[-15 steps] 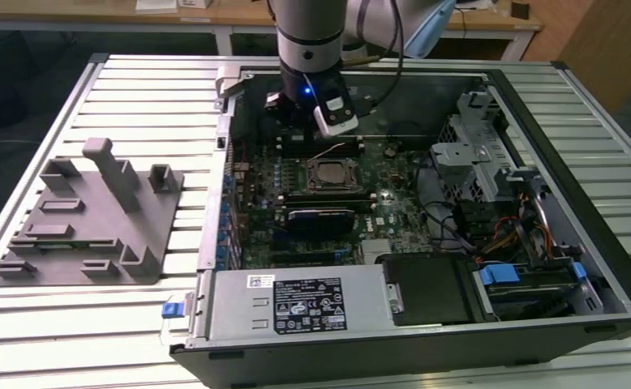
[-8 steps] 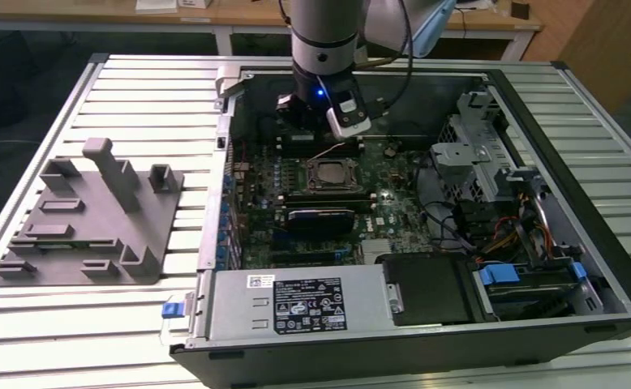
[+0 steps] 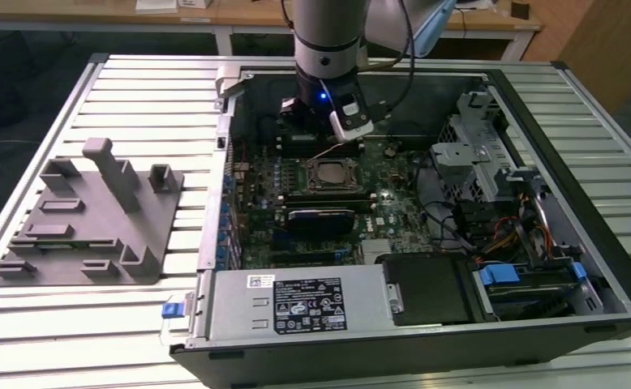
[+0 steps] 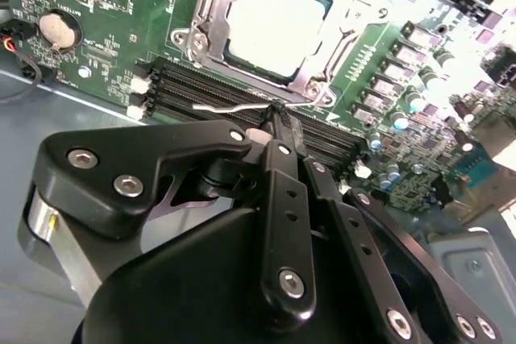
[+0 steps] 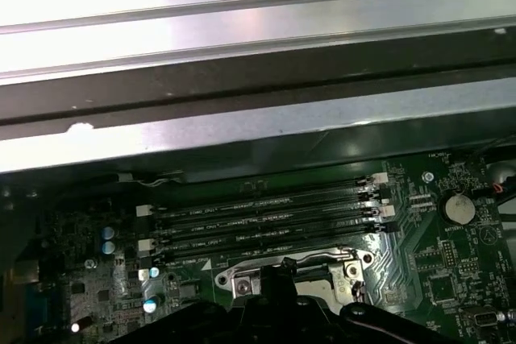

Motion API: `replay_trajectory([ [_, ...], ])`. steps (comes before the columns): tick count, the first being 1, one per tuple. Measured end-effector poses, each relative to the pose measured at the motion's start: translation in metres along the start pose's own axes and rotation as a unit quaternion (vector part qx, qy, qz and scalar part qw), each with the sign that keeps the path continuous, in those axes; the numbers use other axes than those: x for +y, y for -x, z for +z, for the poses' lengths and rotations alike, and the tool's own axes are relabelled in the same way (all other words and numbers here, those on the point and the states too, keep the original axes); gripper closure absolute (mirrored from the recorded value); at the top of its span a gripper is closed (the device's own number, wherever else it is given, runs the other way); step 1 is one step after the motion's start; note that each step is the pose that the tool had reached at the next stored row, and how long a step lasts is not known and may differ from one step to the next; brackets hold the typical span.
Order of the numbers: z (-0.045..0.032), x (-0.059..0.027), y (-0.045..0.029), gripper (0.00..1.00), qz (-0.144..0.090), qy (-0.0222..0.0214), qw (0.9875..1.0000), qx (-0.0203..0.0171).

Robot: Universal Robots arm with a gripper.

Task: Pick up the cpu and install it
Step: 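Install the first cpu locking lever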

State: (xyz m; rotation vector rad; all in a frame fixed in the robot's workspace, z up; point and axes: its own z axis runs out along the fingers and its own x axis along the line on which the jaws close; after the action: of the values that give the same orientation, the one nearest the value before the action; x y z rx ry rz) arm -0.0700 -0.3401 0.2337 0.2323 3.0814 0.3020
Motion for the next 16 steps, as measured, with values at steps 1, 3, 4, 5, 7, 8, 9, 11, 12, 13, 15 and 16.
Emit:
replay_trajectory([
  [1,0.0011,-0.0001,0.0004,0.89,0.000,0.0001,1.0000,-0.0008],
  [3,0.0032,-0.0004,0.0014,0.89,0.001,0.0003,1.0000,-0.0023],
  [4,0.0043,-0.0006,0.0018,0.89,0.002,0.0004,1.0000,-0.0031],
  [5,0.0053,-0.0007,0.0022,0.89,0.002,0.0005,1.0000,-0.0038],
  [7,0.0073,-0.0010,0.0030,0.89,0.002,0.0014,1.0000,-0.0047],
  [8,0.0082,-0.0011,0.0033,0.89,0.002,0.0023,1.0000,-0.0048],
  [9,0.0090,-0.0010,0.0033,0.89,0.002,0.0031,1.0000,-0.0048],
  [11,0.0103,-0.0003,0.0036,0.89,0.002,0.0036,1.0000,-0.0046],
  [12,0.0110,0.0001,0.0039,0.89,0.002,0.0038,1.0000,-0.0046],
  [13,0.0116,0.0006,0.0043,0.89,0.002,0.0039,1.0000,-0.0046],
  [15,0.0129,0.0017,0.0051,0.89,0.002,0.0039,1.0000,-0.0045],
  [16,0.0135,0.0023,0.0055,0.89,0.002,0.0039,1.0000,-0.0045],
])
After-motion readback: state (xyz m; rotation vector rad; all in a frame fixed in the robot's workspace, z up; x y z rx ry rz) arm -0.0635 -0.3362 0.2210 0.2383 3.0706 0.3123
